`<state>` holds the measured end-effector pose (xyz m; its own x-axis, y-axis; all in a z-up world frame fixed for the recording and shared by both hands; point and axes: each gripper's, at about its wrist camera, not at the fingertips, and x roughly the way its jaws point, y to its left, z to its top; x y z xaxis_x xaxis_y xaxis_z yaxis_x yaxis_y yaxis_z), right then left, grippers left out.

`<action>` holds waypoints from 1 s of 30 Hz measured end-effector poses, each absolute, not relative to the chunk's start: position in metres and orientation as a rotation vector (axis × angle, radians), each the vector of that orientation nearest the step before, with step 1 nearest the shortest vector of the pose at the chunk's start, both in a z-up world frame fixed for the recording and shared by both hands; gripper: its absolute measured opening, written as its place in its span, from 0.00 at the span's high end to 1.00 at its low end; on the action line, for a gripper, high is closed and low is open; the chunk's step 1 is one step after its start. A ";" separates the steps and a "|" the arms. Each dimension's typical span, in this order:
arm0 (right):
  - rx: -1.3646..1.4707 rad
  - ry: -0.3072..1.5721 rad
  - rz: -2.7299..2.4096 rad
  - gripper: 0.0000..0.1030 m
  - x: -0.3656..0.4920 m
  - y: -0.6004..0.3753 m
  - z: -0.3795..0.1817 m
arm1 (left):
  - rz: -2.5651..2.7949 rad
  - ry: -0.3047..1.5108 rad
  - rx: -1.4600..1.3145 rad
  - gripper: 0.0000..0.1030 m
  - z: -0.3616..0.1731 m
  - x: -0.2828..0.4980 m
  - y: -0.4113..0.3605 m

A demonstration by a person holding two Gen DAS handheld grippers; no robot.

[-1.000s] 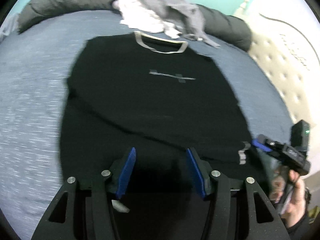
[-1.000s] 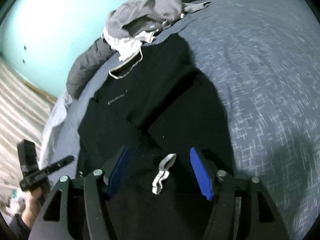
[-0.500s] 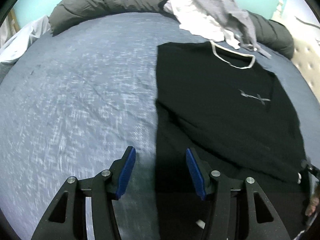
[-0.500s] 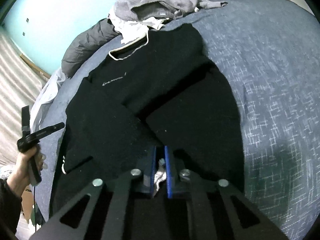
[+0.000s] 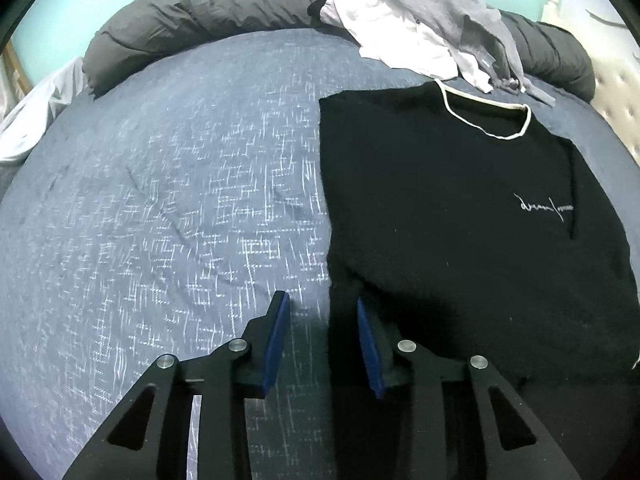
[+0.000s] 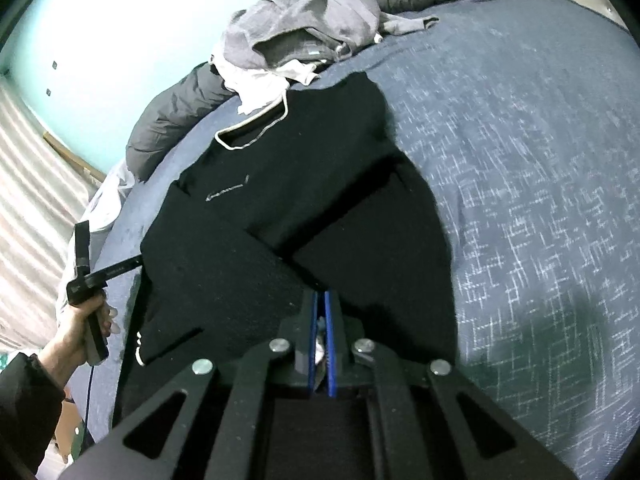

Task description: Fold clothes

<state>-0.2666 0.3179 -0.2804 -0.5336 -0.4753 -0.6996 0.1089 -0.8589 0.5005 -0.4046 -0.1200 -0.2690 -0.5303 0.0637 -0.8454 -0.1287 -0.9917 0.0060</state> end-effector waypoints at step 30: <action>1.431 -0.560 -2.433 0.96 -0.272 0.326 -0.299 | 2.808 -0.069 -1.295 0.82 -0.217 -0.384 -0.121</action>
